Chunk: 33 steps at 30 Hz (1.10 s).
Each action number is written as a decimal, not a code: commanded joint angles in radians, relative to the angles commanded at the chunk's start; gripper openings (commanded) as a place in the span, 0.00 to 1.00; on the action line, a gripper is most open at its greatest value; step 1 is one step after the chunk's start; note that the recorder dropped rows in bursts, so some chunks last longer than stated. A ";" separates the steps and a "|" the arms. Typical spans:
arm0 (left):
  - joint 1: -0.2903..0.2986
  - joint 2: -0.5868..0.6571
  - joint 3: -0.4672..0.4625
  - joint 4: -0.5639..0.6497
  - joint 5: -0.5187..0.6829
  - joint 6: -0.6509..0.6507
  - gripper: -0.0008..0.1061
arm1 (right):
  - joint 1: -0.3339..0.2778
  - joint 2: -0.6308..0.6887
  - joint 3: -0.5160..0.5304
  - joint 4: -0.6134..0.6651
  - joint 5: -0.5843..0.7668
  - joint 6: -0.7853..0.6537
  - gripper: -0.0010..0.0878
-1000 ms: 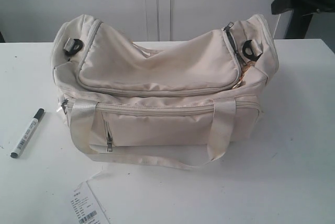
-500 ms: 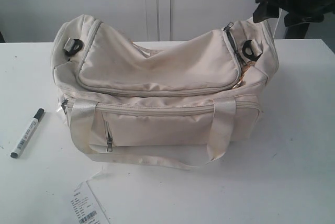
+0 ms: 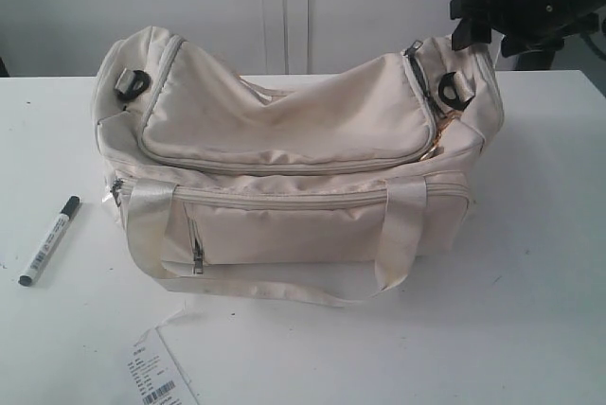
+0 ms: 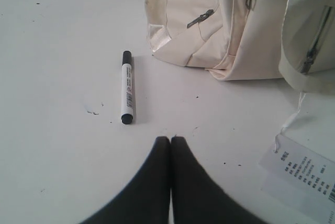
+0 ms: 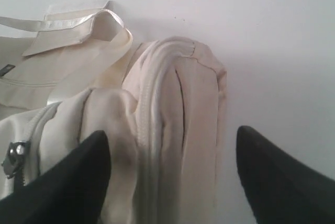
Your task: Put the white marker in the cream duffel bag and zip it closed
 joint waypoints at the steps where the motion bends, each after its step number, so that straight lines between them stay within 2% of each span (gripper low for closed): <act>1: 0.000 0.000 0.000 0.000 0.000 0.000 0.01 | 0.000 0.002 0.000 0.000 0.002 0.000 0.72; 3: 0.000 0.000 0.000 0.000 0.000 0.000 0.01 | 0.000 0.009 0.000 0.000 0.002 0.000 0.70; 5: 0.000 0.000 0.000 0.000 0.000 0.000 0.01 | 0.000 0.009 0.000 0.000 0.000 0.000 0.63; 7: 0.000 0.000 0.000 0.000 0.000 0.000 0.01 | 0.000 0.009 0.000 0.000 0.004 0.000 0.48; 11: 0.000 0.000 0.000 0.000 0.000 0.000 0.01 | 0.000 0.009 -0.002 0.002 0.025 0.000 0.07; 12: 0.000 0.000 0.000 0.000 0.000 0.000 0.01 | 0.000 0.009 -0.002 0.002 0.025 0.000 0.01; 33: 0.000 0.000 0.000 0.000 -0.012 -0.003 0.01 | 0.000 0.009 -0.002 0.004 0.017 0.000 0.01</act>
